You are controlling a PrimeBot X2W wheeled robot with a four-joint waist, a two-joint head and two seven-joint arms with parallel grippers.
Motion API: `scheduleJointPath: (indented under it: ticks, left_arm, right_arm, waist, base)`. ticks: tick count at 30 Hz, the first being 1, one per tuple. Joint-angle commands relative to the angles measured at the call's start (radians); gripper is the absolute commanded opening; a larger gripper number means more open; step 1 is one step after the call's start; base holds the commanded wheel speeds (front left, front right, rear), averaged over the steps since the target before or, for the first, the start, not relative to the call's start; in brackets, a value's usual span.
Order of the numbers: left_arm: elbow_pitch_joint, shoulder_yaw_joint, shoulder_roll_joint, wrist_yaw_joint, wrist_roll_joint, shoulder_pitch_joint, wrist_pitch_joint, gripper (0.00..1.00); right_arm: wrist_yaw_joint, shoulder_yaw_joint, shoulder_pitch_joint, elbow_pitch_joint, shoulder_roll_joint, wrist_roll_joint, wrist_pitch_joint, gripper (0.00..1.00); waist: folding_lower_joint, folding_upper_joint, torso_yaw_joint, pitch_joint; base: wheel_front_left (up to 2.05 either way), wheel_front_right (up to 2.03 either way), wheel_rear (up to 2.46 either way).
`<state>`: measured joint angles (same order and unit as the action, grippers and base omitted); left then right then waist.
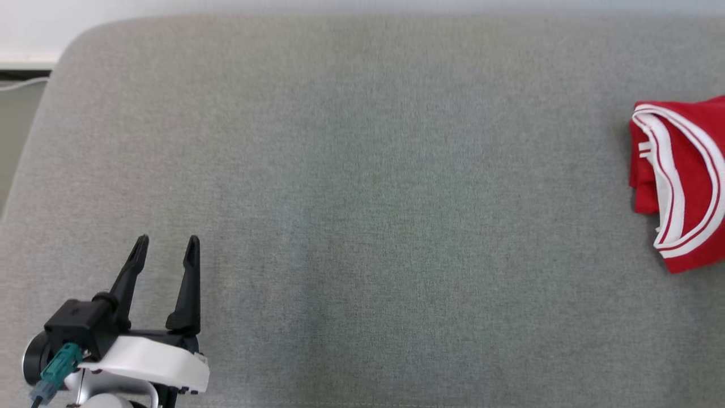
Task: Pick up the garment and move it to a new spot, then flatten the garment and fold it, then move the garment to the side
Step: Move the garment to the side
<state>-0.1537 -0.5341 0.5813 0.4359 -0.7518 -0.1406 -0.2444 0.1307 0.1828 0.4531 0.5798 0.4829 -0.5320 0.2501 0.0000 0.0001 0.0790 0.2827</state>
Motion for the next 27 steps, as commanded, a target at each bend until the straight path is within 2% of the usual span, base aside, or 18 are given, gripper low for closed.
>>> scheduleJointPath:
  ticks: [1,7,12,18,27]
  left_arm:
    - [-0.009,0.05,0.028,0.01,-0.008,-0.003,-0.01,1.0]
    - [0.003,0.077,0.005,0.004,-0.023,0.031,-0.014,1.0]
    - [0.022,0.077,-0.007,-0.015,-0.021,0.049,-0.015,1.0]
    - [0.056,0.042,-0.022,-0.047,0.013,0.058,-0.016,1.0]
    - [0.095,-0.005,-0.027,-0.05,0.045,0.076,-0.009,1.0]
  right_arm:
    - [0.0,-0.009,-0.069,-0.087,-0.025,0.057,0.011,1.0]
    - [0.0,-0.023,-0.224,-0.344,-0.231,0.24,0.011,1.0]
    - [0.0,-0.081,-0.324,-0.485,-0.35,0.337,-0.009,1.0]
    - [0.0,-0.162,-0.432,-0.588,-0.414,0.416,-0.025,1.0]
    - [0.0,-0.174,-0.55,-0.615,-0.431,0.419,-0.048,1.0]
  waist:
    - [0.0,-0.0001,0.007,-0.057]
    - [0.0,-0.0001,0.027,-0.124]
    - [0.0,-0.0001,0.039,-0.171]
    - [0.0,-0.0001,0.047,-0.236]
    - [0.0,-0.0001,0.05,-0.298]
  base:
    - [0.0,0.0,0.0]
    - [0.0,0.0,0.0]
    - [0.0,0.0,0.0]
    - [0.0,0.0,0.0]
    - [0.0,0.0,0.0]
